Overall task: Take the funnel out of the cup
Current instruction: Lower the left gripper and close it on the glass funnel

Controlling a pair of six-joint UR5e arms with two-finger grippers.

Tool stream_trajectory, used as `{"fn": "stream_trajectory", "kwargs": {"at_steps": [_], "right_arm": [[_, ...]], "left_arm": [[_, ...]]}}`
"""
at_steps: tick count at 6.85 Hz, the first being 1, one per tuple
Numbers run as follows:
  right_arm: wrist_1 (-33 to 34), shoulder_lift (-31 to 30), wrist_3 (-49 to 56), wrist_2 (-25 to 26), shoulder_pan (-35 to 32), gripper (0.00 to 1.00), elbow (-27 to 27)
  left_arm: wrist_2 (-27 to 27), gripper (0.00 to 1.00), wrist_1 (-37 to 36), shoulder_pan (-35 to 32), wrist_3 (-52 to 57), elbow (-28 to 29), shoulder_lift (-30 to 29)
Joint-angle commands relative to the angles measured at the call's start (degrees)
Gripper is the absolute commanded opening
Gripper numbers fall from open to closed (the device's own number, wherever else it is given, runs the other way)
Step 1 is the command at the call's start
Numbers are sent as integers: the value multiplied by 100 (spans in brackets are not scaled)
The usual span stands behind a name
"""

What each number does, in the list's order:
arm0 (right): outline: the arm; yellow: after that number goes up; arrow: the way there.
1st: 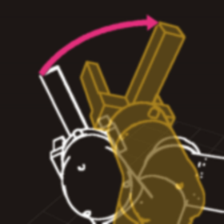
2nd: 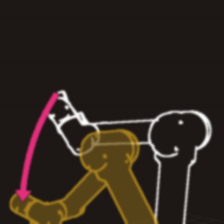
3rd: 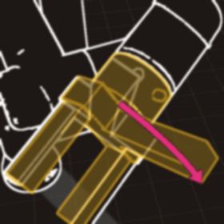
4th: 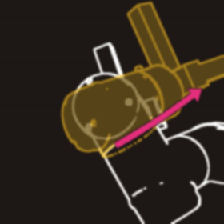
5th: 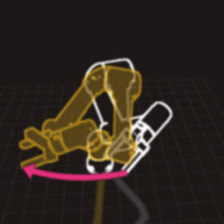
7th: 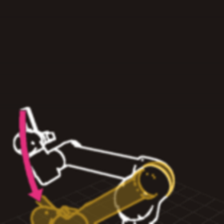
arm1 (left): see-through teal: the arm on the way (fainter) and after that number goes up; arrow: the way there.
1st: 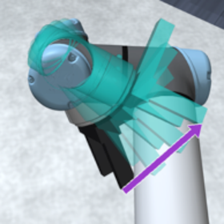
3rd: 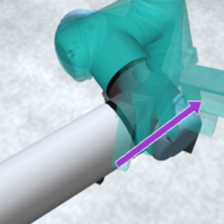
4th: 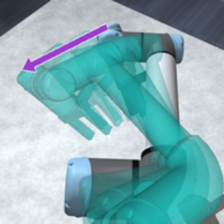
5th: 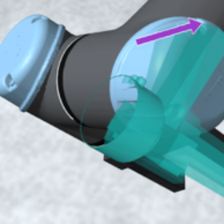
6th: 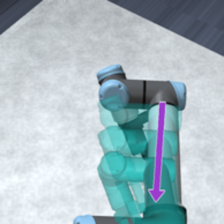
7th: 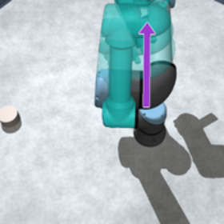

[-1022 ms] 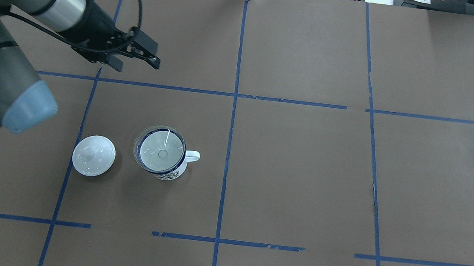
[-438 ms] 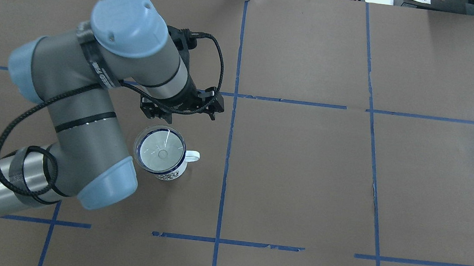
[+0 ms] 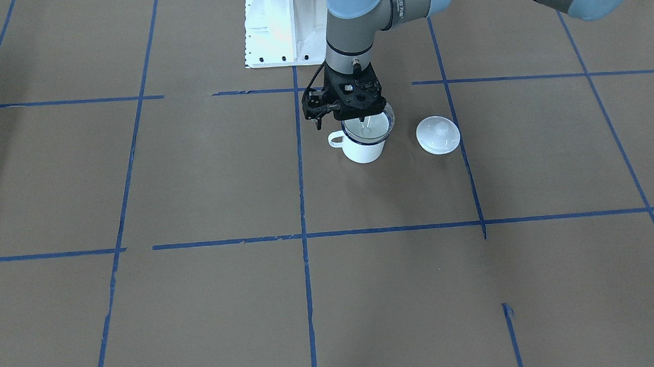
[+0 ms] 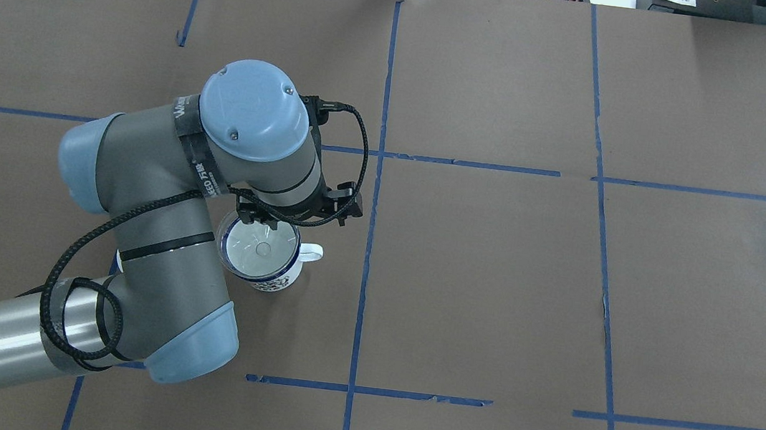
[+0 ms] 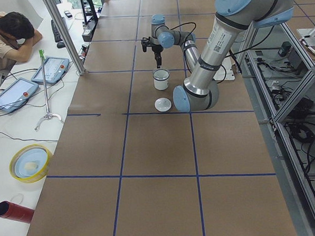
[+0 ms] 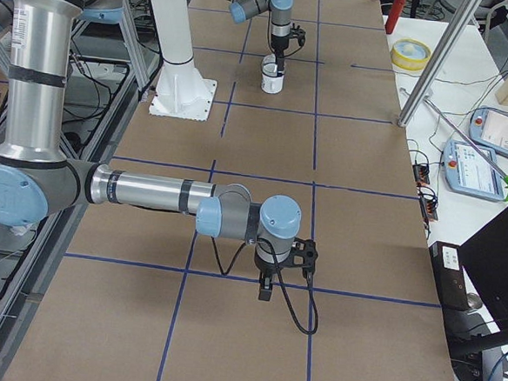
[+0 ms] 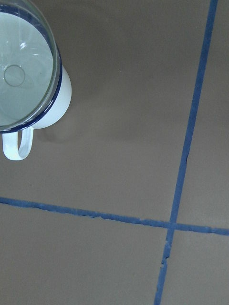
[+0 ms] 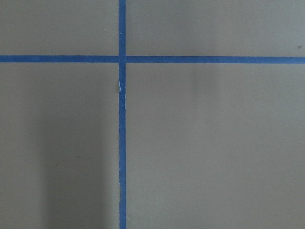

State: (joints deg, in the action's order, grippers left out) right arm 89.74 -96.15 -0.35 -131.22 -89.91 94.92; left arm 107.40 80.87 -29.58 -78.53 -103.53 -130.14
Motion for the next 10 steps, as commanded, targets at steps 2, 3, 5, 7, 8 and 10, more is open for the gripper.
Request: {"fn": "stream_trajectory", "kwargs": {"at_steps": [2, 3, 5, 7, 8, 10], "right_arm": [[0, 0, 0, 0, 0, 100, 0], [0, 0, 0, 0, 0, 100, 0], [0, 0, 0, 0, 0, 100, 0], [0, 0, 0, 0, 0, 100, 0], [0, 0, 0, 0, 0, 100, 0], [0, 0, 0, 0, 0, 100, 0]], "left_arm": [[-26, 95, 26, 92, 48, 8, 129], [-26, 52, 26, 93, 48, 8, 121], [-26, 0, 17, 93, 109, 8, 129], [-17, 0, -18, 93, 250, -79, 129], [-8, 0, -27, 84, 250, -123, 103], [-17, 0, -664, -38, 416, -831, -19]]}}
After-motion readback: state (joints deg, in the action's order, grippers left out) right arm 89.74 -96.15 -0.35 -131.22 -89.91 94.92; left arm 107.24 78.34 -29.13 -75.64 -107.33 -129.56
